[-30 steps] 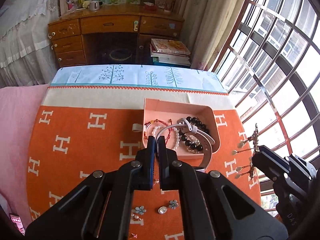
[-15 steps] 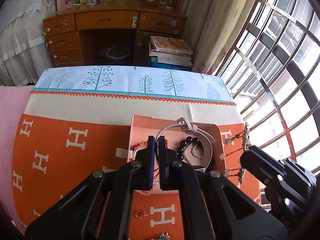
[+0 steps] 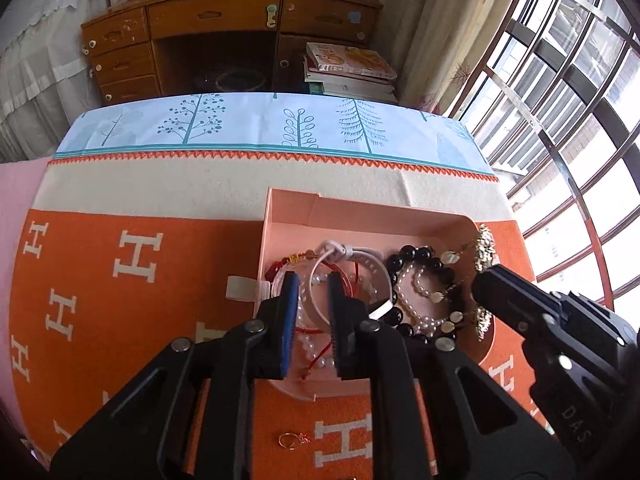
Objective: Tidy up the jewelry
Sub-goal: 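Lower the comb and the smartwatch into the pink tray and release both, then move both open grippers back over the brooches on the blanket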
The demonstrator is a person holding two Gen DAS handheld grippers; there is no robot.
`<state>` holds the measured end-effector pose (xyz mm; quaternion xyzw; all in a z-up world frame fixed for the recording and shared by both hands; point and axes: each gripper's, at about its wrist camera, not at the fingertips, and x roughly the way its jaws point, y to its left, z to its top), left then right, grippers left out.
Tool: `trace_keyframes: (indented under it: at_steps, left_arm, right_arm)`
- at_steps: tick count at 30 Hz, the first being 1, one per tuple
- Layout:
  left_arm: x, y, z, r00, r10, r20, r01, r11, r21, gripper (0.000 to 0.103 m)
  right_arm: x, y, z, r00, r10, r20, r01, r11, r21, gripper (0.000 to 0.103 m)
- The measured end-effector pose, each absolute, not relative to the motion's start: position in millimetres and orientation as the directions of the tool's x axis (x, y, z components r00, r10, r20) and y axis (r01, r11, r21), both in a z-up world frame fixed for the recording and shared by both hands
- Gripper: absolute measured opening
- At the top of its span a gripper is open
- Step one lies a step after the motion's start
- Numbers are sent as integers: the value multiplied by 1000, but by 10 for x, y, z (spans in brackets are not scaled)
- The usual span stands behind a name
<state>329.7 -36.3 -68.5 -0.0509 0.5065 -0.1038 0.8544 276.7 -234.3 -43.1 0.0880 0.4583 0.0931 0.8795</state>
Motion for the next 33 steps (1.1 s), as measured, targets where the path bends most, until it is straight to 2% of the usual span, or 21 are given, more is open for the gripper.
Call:
trace_keyframes:
  at_steps: [2,4,16,18,20,22,33]
  left_arm:
    - [3223,-309,-641,482,-234,-844,115,972,-204,52]
    - [3130,-246,-575,512,-237,-826,105,971,-214,59]
    - [2532,99,-346,561,-167,-811,65,985,-158,59]
    - [2446,165,-323,569,-147,-809,54,988,-141,59]
    - [2367,233,-305,576,-134,-806,43,990,-133,59]
    - [2284,298,-288,577,-124,-808,32,991,-129,59]
    - [1801,500,-252,594,-117,-796,7,990,-140,59]
  right_arm:
    - [2807,-2325,-512,552,242,-798,-84,968,235,8]
    - [2860,-2314,-575,545,236,-804,-84,970,228,8]
    - [2981,-2024,-703,514,209,-832,-91,978,189,9]
    - [2988,-2003,-724,496,220,-840,-84,975,206,12]
    - [2954,-1993,-714,498,228,-837,-79,973,218,22]
    - [2884,-1988,-683,512,225,-829,-80,973,214,27]
    - [2216,-1930,-459,556,259,-790,-120,965,232,27]
